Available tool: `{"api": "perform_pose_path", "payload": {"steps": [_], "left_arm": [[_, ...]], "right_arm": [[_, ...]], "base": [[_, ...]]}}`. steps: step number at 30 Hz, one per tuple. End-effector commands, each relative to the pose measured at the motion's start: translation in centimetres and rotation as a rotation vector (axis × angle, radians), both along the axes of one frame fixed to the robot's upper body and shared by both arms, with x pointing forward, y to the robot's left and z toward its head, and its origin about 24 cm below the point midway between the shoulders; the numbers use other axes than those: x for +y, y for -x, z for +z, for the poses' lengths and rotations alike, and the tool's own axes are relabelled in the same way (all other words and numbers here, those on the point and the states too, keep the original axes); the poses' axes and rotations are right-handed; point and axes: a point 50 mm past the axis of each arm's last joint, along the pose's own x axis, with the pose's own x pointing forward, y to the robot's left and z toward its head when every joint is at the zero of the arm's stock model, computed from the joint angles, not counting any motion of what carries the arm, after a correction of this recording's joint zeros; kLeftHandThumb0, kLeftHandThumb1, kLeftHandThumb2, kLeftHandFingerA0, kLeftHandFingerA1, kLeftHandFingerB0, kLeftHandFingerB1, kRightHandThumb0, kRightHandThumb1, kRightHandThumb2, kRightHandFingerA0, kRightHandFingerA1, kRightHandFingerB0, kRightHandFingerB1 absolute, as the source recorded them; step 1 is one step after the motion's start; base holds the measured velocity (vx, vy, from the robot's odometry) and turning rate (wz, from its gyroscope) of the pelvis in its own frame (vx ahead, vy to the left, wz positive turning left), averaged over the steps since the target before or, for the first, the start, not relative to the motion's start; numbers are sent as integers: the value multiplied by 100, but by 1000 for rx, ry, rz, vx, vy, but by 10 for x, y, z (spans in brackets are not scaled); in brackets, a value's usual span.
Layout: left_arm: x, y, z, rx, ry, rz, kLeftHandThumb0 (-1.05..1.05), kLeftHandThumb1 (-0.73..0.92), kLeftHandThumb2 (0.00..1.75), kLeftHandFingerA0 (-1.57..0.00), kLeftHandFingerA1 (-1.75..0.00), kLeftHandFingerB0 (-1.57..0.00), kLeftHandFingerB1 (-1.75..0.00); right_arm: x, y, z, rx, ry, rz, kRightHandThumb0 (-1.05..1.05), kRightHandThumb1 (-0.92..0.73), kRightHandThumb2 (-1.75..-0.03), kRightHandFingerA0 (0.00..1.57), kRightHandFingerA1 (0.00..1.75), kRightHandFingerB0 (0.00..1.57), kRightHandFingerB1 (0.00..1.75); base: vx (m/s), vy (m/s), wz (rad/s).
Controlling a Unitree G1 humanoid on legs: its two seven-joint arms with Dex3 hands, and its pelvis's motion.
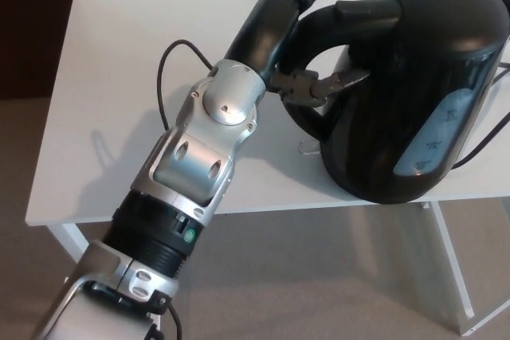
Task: The robot walk towards a table in front and uses its left hand to pick up the pot from the base and places it on the table
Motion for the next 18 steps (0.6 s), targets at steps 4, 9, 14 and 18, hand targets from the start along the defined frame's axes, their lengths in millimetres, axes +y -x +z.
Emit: {"api": "perform_pose_path", "payload": {"steps": [4,9,14,18], "left_arm": [[11,-8,-10,48,-53,42,-30,55,57,-70,-48,-32,-31],[12,-11,-11,62,-18,35,-26,84,65,-117,-80,-73,-43],[10,-10,-10,17,-7,25,-20,82,69,-123,-101,-87,-52],[4,-8,-9,4,50,21,-26,82,79,-104,-141,-82,-109]], "right_arm": [[-2,-1,1,-6,0,-13,-51,-44,-74,49,50,32,46],[-1,-2,1,-12,-1,-12,-51,-44,-74,47,50,32,46],[-2,-3,2,-11,6,-10,-52,-45,-75,47,50,31,46],[-1,-3,2,-18,5,-6,-52,-45,-75,47,51,32,47]], "base": [[0,0,0],[0,0,0],[0,0,0],[0,0,0]]}}
